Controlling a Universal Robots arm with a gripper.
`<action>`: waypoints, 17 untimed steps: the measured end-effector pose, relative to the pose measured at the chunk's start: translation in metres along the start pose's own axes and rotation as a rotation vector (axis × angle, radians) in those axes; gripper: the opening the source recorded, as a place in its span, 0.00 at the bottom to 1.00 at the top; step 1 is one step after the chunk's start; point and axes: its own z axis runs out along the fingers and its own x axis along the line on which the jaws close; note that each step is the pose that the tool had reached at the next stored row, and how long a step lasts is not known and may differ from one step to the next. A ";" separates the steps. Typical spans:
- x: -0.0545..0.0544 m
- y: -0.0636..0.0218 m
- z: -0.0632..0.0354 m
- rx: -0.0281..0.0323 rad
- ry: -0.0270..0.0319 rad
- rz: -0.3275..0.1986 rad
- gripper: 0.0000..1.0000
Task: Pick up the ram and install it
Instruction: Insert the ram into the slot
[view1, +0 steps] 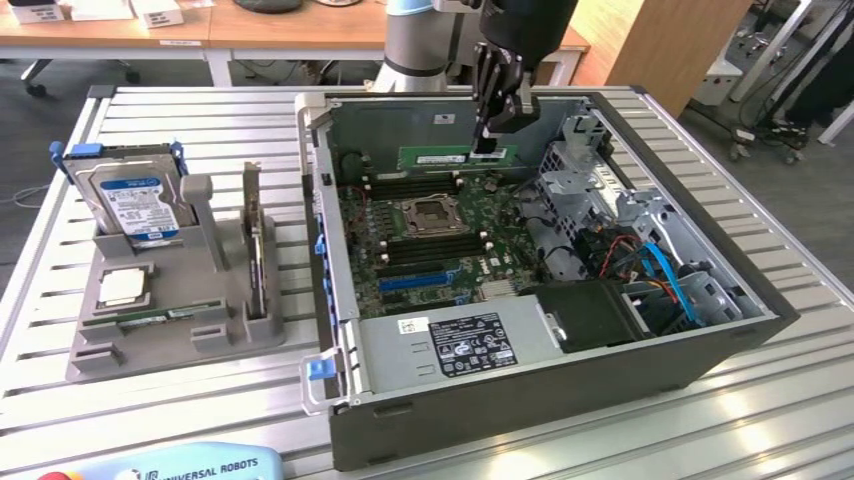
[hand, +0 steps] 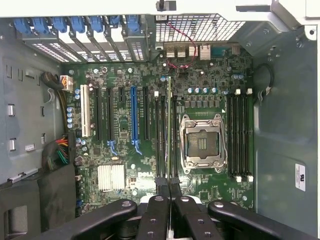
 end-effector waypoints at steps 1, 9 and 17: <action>0.000 0.0000 0.0000 0.0000 0.0000 0.000 0.11; 0.000 -0.0001 0.0037 0.0037 -0.0002 0.000 0.11; 0.000 -0.0005 0.0139 0.0093 -0.0004 0.000 0.11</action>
